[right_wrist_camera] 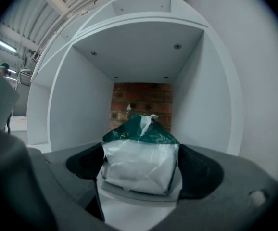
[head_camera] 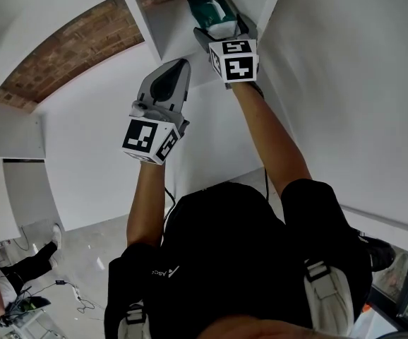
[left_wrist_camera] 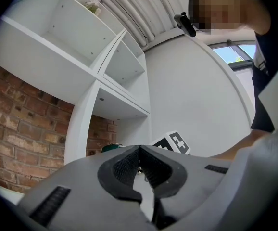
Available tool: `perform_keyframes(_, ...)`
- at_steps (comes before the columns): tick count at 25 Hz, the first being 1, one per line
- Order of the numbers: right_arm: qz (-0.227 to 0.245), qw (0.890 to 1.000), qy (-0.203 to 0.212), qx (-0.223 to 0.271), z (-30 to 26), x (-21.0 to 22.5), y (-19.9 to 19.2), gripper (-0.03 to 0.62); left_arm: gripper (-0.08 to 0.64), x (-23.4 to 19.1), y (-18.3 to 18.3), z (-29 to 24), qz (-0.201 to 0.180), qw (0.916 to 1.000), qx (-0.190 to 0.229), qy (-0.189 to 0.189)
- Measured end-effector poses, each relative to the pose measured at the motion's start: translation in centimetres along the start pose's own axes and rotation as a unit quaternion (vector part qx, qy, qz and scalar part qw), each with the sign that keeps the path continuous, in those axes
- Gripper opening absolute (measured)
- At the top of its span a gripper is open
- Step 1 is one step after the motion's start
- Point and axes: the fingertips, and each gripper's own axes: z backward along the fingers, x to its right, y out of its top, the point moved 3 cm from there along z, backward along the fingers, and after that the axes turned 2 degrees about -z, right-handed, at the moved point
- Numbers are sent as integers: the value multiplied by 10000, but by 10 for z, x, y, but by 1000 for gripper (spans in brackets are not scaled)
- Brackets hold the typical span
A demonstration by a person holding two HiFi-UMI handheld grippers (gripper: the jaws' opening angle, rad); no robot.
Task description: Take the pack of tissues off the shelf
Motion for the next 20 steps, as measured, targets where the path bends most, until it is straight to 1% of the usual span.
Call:
perform_keyframes(4, 112, 9999, -32, -128, -12, -1, -2, 466, -2, -6, -6, -5, 61, 10000, -12, -76)
perform_keyframes(10, 389, 9981, -210, -433, -23, -2, -5, 465, -2, -13, -11, -7, 125, 9999, -25, -111)
perform_keyframes(12, 455, 9975, -230, -489, -22, -3, -4, 451, -2, -13, -12, -8, 139, 9998, -17, -131)
perform_keyframes(16, 553, 9972, -212, -464, -19, -3, -4, 391, -2, -13, -13, -9, 154, 9997, -7, -170)
perform_keyframes(20, 537, 9977, -176, -370, -16, -1, -3, 337, -2, -12, -12, -9, 167, 9997, 14, -186)
